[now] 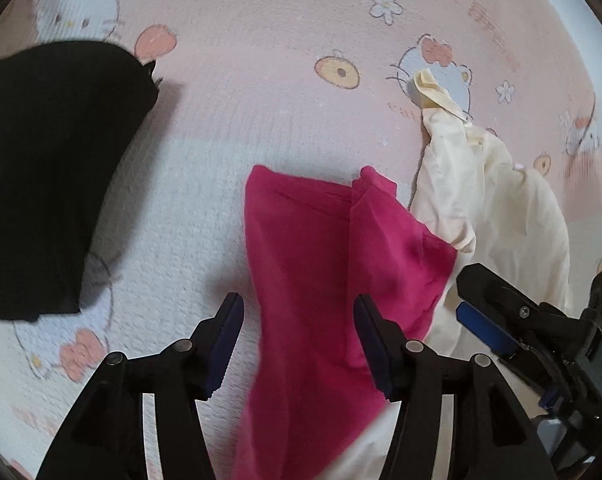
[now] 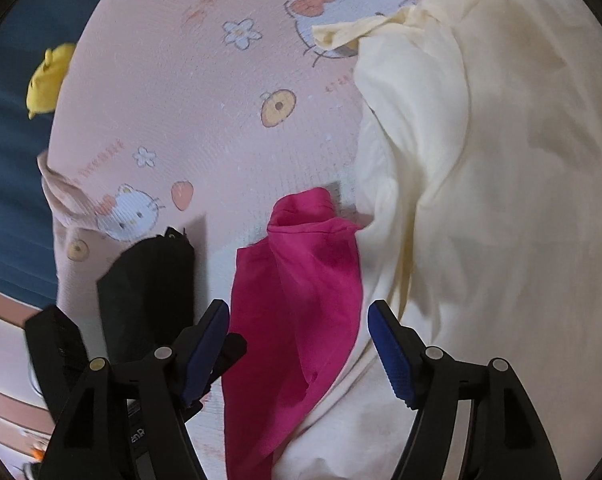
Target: Fold clothes
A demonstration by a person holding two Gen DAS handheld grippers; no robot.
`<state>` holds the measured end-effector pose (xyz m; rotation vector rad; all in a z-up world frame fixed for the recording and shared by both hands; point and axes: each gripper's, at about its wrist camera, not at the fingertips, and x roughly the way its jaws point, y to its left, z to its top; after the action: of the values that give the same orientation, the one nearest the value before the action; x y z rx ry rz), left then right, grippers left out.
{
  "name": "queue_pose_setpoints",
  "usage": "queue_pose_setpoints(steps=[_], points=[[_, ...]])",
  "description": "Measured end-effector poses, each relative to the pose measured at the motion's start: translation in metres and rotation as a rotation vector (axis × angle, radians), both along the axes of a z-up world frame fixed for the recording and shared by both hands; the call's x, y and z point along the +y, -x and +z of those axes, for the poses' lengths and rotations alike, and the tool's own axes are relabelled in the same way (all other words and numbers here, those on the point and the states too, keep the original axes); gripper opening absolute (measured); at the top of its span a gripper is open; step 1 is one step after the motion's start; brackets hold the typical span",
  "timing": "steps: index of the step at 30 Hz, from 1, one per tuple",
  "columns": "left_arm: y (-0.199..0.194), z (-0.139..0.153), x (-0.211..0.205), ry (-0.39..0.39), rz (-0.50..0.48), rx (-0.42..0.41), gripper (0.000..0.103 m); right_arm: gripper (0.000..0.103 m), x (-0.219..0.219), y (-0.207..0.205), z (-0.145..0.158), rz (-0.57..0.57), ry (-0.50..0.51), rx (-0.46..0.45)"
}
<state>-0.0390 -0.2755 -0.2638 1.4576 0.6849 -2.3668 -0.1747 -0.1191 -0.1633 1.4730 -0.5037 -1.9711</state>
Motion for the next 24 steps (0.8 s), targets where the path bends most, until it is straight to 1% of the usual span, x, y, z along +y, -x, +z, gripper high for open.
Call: queue_pose_setpoints(steps=[5, 7, 9, 11, 13, 15, 20, 24], points=[[0.008, 0.001, -0.019, -0.015, -0.006, 0.003, 0.054, 0.071, -0.018, 0.003, 0.015, 0.035, -0.033, 0.072], [0.014, -0.001, -0.027, -0.033, 0.004, 0.000, 0.054, 0.071, -0.029, 0.009, 0.022, -0.004, -0.030, 0.091], [0.020, -0.005, -0.036, -0.055, 0.015, -0.004, 0.054, 0.071, -0.041, 0.017, 0.027, 0.042, -0.084, 0.112], [0.029, -0.013, -0.044, -0.096, 0.021, -0.015, 0.054, 0.071, -0.053, 0.028, 0.029, 0.089, -0.138, 0.123], [0.038, -0.020, -0.051, -0.136, 0.026, -0.027, 0.054, 0.071, -0.062, 0.038, 0.028, 0.135, -0.188, 0.128], [0.048, -0.028, -0.053, -0.158, 0.026, -0.037, 0.054, 0.071, -0.070, 0.048, 0.024, 0.191, -0.236, 0.130], [0.067, -0.047, -0.051, -0.147, 0.023, -0.077, 0.054, 0.071, -0.087, 0.068, -0.001, 0.266, -0.338, 0.071], [0.071, -0.046, -0.043, -0.099, -0.008, -0.059, 0.054, 0.071, -0.101, 0.077, -0.025, 0.312, -0.354, 0.003]])
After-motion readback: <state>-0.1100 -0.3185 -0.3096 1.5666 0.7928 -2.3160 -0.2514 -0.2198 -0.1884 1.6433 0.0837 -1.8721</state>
